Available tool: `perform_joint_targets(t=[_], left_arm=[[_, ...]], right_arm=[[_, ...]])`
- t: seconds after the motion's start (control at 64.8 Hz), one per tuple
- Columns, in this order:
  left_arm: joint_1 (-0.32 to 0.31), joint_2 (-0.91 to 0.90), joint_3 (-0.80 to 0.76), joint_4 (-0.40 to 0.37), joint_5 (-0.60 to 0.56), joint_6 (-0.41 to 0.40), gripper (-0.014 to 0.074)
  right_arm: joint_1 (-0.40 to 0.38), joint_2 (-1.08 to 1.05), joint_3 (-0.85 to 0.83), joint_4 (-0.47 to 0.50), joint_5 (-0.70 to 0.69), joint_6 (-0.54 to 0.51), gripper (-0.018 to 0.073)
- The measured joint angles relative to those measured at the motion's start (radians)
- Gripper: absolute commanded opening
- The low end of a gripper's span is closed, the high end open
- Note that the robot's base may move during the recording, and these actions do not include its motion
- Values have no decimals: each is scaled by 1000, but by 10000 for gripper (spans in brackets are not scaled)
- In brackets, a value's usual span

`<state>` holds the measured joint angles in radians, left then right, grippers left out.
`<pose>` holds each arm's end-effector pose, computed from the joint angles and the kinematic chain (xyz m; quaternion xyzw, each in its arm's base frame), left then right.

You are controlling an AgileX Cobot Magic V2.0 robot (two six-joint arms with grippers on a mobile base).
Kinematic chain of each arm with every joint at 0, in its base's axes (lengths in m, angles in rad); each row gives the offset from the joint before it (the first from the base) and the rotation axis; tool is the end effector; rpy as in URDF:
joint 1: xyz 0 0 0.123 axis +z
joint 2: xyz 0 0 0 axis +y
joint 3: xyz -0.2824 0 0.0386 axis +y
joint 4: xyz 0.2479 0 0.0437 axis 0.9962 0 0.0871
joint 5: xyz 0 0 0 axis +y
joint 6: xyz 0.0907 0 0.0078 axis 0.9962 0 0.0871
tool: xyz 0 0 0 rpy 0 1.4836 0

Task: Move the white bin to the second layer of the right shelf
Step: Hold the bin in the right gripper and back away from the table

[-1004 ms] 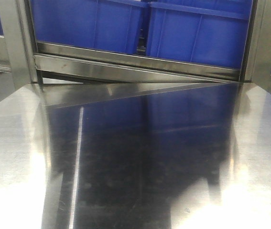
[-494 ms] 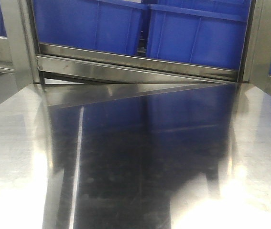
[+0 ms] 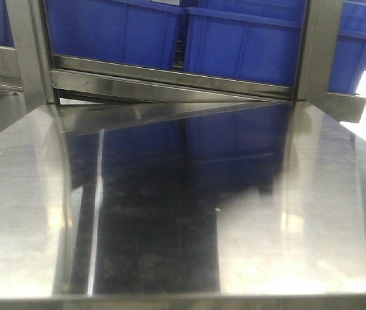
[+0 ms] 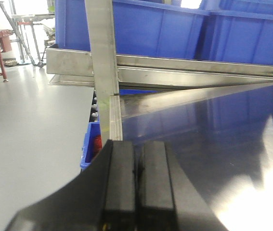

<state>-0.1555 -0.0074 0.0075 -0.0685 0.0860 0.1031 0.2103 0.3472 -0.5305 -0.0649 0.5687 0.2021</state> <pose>0.0555 -0.0093 0.2032 0.0692 0.7032 -0.0447 0.7061 0.0694 0.0116 0.3168 -0.0149 0.8038 0.0919 0.5875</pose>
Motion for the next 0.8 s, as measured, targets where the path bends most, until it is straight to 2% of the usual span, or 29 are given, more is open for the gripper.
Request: perform_joint_targets(t=[0.803], left_arm=[[0,0,0,0,-1,0,85]], right_arm=[[0,0,2,2,0,0,51]])
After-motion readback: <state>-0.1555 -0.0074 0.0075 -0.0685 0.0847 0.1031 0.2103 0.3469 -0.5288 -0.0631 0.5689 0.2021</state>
